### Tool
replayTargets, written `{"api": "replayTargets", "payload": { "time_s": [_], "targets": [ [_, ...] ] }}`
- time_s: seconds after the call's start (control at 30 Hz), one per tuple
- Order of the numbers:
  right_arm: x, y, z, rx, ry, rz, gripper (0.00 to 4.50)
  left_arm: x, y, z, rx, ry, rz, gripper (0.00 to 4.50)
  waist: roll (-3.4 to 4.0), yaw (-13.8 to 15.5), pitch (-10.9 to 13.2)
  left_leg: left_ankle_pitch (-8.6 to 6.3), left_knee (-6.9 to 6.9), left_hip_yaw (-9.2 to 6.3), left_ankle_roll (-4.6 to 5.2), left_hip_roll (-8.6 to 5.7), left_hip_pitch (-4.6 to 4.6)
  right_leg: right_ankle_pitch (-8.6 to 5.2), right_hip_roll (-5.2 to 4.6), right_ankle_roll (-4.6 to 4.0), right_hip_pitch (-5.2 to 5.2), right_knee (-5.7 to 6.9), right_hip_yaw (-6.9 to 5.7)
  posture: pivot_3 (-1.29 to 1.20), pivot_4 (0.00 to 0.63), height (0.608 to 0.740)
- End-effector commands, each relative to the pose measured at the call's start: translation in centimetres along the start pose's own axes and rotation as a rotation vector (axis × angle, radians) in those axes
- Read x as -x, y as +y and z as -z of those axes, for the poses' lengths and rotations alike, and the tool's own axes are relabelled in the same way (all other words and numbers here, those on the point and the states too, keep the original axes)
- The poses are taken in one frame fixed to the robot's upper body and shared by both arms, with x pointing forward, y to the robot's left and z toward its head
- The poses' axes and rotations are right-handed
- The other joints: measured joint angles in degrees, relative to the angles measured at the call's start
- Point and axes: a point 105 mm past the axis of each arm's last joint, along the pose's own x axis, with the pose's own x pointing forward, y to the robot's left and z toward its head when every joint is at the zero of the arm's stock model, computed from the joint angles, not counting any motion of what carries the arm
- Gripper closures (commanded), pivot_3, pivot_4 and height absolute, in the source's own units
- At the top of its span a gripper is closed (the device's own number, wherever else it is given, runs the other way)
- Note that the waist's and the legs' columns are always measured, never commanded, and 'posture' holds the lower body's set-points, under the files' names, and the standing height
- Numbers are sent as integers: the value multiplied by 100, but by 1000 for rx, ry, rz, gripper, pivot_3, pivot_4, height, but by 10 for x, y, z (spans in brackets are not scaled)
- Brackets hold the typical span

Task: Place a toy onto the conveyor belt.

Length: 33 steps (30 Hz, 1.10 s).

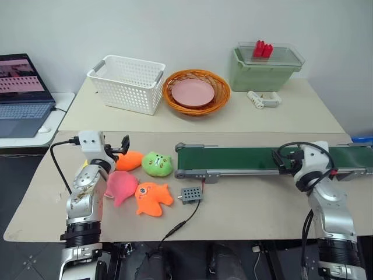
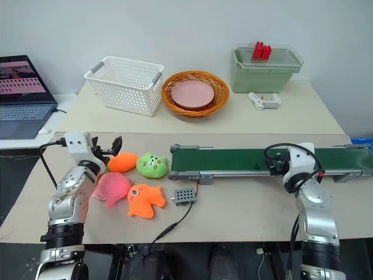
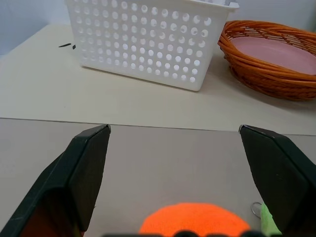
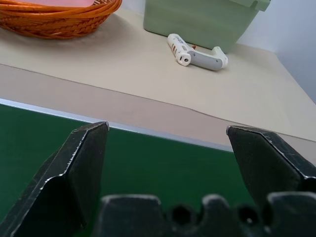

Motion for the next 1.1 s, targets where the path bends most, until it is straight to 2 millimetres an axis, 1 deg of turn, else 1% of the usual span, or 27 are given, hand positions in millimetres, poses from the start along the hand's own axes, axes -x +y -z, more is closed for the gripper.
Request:
{"api": "replayTargets", "payload": {
  "time_s": [0.03, 0.13, 0.27, 0.3, 0.33, 0.37, 0.4, 0.43, 0.47, 0.5, 0.57, 0.6, 0.67, 0.73, 0.83, 0.93, 1.0, 1.1],
  "targets": [
    [-1, -4, -18, 8, -59, 18, 0, -1, -4, -14, -36, -52, 19, 55, 0, 0, 0, 0, 0, 0, 0, 0, 0, 0, 0, 0, 0, 0, 0, 0, 150, 740],
    [-1, -3, -17, 8, -58, 14, 0, -1, -6, -15, -35, -55, 27, 55, 0, 1, 0, 0, 0, 0, 0, 0, 0, 0, 0, 0, 0, 0, 0, 0, 150, 740],
    [-2, -1, -18, 2, -60, 8, 0, 0, -4, -14, -43, -51, 17, 55, 0, -1, 0, 0, 0, 0, 0, 0, 0, 0, 0, 0, 0, 0, 0, 0, 150, 740],
    [-3, 2, -21, 7, -63, -4, 0, 0, -3, -14, -44, -50, 10, 55, 0, -1, 0, 0, 0, 0, 0, 0, 0, 0, 0, 0, 0, 0, 0, 0, 150, 740],
    [-6, 7, -27, 5, -81, -22, 0, 1, -1, -13, -38, -50, 4, 55, 0, -1, 0, 0, 0, 0, 0, 0, 0, 0, 0, 0, 0, 0, 0, 0, 150, 740],
    [-9, 26, -42, -6, -122, -108, 0, 2, 1, -12, -33, -47, -2, 55, 0, -7, 0, 0, 0, 0, 0, 0, 1, 0, 0, 0, 0, 0, 0, 0, 150, 740],
    [-8, 58, -62, -2, -183, -270, 0, 4, 2, -11, -28, -44, -9, 55, 0, -47, 0, 0, 0, 0, 0, 0, 1, 0, 0, 0, 0, 1, 1, 0, 150, 740],
    [-2, 84, -78, -10, -228, -412, 0, 5, 4, -10, -26, -41, -13, 55, 1, -88, 0, 0, 0, 2, 0, 1, 0, 1, 0, 0, -5, 1, 4, 0, 150, 740],
    [9, 110, -92, -10, -265, -580, 0, 7, 5, -9, -27, -39, -18, 55, 1, -116, 0, 0, -2, 2, 0, 3, 4, 0, 1, -1, -7, 3, 7, 0, 150, 740],
    [22, 130, -102, -4, -285, -730, 0, 8, 5, -9, -28, -38, -21, 55, 1, -124, 0, -1, -3, 2, 1, 8, 8, 0, 7, -1, -6, 4, 9, 0, 150, 740],
    [43, 151, -114, 6, -298, -939, 0, 9, 6, -10, -28, -39, -24, 55, 1, -79, 0, -8, -6, -7, 14, 9, 7, 1, 12, -2, -6, 5, 5, 0, 150, 740],
    [51, 157, -118, 16, -298, -1018, 0, 10, 6, -10, -27, -40, -26, 55, 0, -50, 1, -15, -5, -13, 25, 10, 6, 1, 12, -2, -2, 3, -2, 0, 150, 740],
    [69, 167, -123, 37, -296, -1185, 0, 12, 7, -10, -27, -42, -33, 55, 0, 42, 0, -16, -2, -17, 27, 5, 2, 1, 2, -3, 3, -1, -12, 0, 150, 740],
    [81, 171, -126, 42, -290, -1294, 0, 14, 9, -10, -21, -44, -43, 55, 0, 90, 1, -17, 9, -15, 29, -3, -5, 2, -11, -3, 4, -7, -17, 0, 150, 740],
    [90, 175, -127, 60, -281, -1391, 0, 19, 14, -10, 13, -48, -68, 55, -2, 97, 1, -25, 21, -14, 39, -6, -21, 8, -19, 6, 0, -13, -17, 0, 150, 740],
    [87, 178, -126, 81, -270, -1395, 0, 32, 40, -10, 286, -90, -173, 55, -3, 86, 2, -24, 22, -13, 37, -5, -25, 10, -21, 8, -4, -14, -18, 0, 150, 740],
    [84, 179, -123, 83, -258, -1398, 0, 46, 59, -13, 476, -140, -232, 55, -6, 72, 3, -21, 21, -16, 30, -3, -25, 9, -22, 7, -8, -10, -19, 0, 150, 740],
    [81, 179, -118, 82, -238, -1396, 0, 64, 77, -19, 636, -213, -287, 55, -9, 54, 5, -16, 17, -17, 16, 3, -24, 8, -19, 5, -13, -5, -21, 0, 150, 740]
  ]
}}
